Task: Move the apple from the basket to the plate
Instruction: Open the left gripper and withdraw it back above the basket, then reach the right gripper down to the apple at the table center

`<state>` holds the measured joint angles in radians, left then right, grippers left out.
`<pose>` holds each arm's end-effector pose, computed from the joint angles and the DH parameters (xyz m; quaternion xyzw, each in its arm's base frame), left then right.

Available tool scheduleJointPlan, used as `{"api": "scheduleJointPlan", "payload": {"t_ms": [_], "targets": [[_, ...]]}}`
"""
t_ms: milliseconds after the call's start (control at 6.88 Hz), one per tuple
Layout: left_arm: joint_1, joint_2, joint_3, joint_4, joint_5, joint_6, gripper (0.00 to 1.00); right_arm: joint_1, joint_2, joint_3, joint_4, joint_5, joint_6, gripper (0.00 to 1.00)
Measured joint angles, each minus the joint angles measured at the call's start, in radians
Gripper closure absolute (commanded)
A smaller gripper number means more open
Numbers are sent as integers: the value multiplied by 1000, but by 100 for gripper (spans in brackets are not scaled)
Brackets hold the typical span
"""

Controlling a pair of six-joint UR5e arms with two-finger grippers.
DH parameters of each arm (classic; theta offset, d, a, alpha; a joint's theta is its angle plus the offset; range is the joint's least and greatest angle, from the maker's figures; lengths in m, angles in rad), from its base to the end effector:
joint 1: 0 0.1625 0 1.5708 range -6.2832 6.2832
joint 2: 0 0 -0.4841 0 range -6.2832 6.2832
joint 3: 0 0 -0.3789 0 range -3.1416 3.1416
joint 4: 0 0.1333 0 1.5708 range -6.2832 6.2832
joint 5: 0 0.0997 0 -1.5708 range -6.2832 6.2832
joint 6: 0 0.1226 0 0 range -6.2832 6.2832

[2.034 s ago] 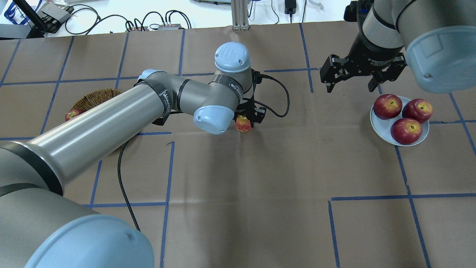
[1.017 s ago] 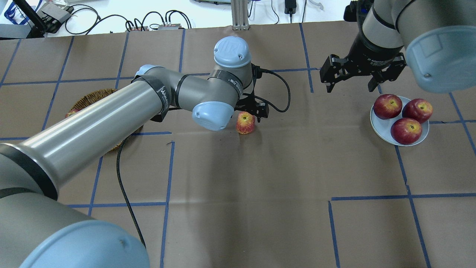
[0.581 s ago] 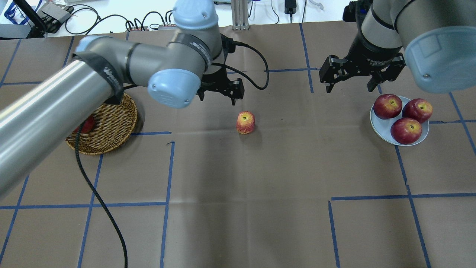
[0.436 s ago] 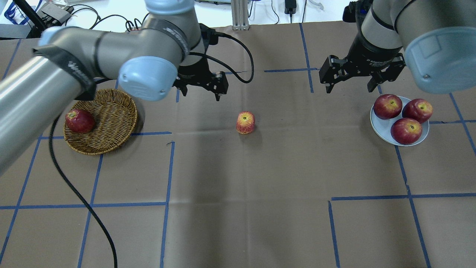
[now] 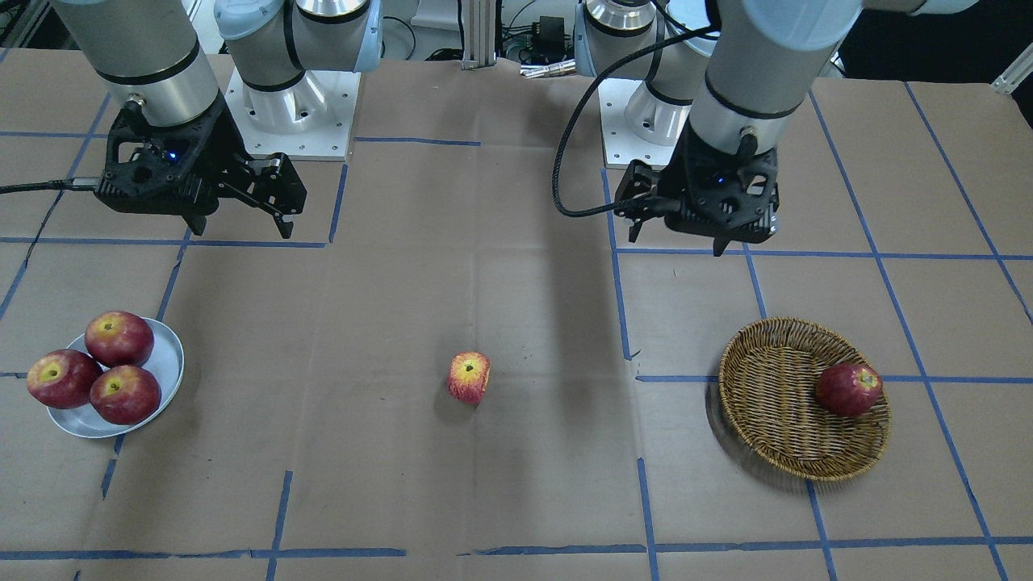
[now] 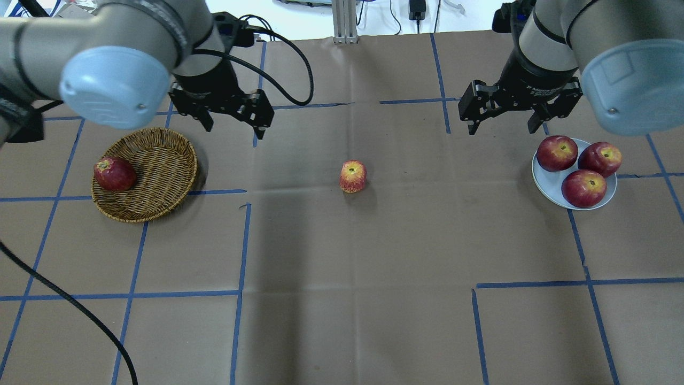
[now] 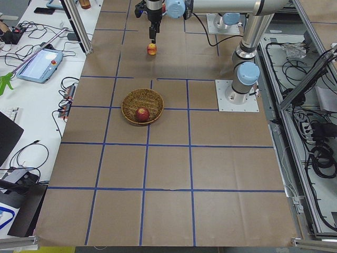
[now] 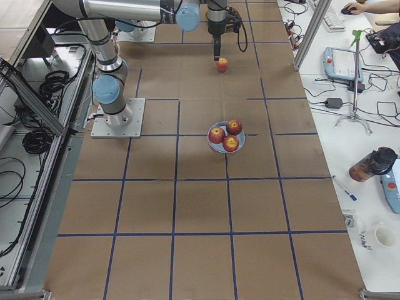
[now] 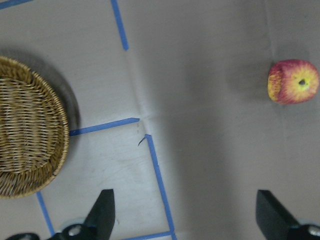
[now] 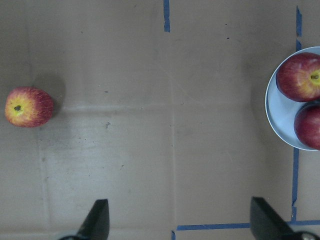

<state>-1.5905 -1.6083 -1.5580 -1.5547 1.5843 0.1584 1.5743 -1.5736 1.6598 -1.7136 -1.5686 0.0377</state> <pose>-0.1414 -0.4929 0.5135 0.0890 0.9960 0.0048 0.0064 0.1353 -0.4821 0.4972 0.0171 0.9995 -0.0283 0.0017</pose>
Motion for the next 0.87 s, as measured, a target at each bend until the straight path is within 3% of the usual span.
{"api": "scheduleJointPlan", "payload": {"t_ms": [291,872], "targets": [[30,47,-4,-43,9,9,1,47,48,-2,-58,8,78,0],[35,58,-14,-39,23,11,1,270,307,-5,-359,0,278,0]]}}
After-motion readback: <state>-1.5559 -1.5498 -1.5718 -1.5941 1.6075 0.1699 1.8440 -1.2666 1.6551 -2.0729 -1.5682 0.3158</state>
